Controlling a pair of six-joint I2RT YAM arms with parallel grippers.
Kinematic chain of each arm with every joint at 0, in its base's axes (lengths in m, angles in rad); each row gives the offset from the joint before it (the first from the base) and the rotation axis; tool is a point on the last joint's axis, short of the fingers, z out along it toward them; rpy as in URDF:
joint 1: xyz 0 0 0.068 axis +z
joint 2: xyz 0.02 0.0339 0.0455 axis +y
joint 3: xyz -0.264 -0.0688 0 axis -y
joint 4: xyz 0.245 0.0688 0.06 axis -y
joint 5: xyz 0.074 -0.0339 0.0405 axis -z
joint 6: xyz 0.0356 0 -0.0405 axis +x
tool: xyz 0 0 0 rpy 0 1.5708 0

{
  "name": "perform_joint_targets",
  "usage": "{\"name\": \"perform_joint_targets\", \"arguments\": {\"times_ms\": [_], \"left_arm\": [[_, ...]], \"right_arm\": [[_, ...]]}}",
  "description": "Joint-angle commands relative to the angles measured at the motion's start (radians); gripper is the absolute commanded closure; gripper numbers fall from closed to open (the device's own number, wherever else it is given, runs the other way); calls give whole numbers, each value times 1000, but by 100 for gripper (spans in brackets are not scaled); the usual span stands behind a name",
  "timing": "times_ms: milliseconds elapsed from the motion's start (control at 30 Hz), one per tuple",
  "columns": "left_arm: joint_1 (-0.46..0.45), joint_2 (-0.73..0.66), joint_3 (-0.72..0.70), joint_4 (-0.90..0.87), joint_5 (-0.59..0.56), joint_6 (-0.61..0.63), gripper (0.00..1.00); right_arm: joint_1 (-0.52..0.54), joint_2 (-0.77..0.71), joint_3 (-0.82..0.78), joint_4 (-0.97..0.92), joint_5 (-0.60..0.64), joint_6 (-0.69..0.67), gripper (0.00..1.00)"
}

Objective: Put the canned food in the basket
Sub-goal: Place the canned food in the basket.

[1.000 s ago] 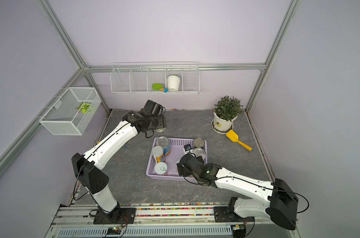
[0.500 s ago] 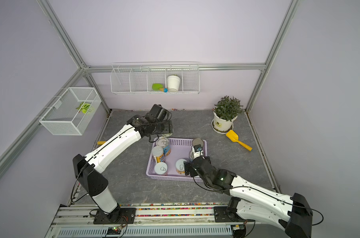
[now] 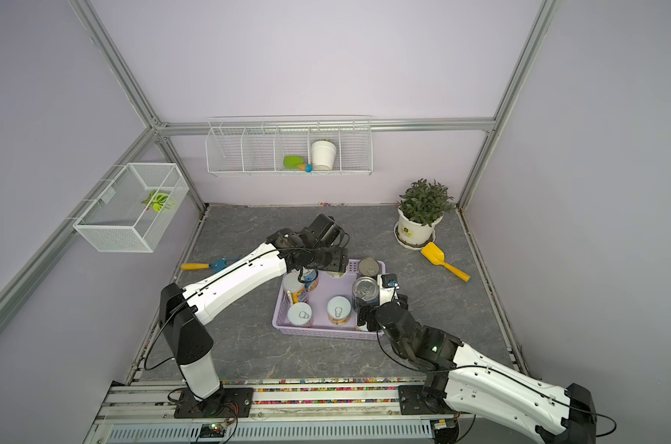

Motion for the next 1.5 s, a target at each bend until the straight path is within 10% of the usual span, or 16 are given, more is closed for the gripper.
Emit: {"name": "perform_joint_targets", "arguments": {"times_ms": [0,1467], "left_arm": [[-1,22,-14,52,17,-30,50],[53,316,-38,63,-95,-210,47]], "right_arm": [[-4,-35,-27,-11,49,29,2],[-24,68,-18,13,22,31,2]]}}
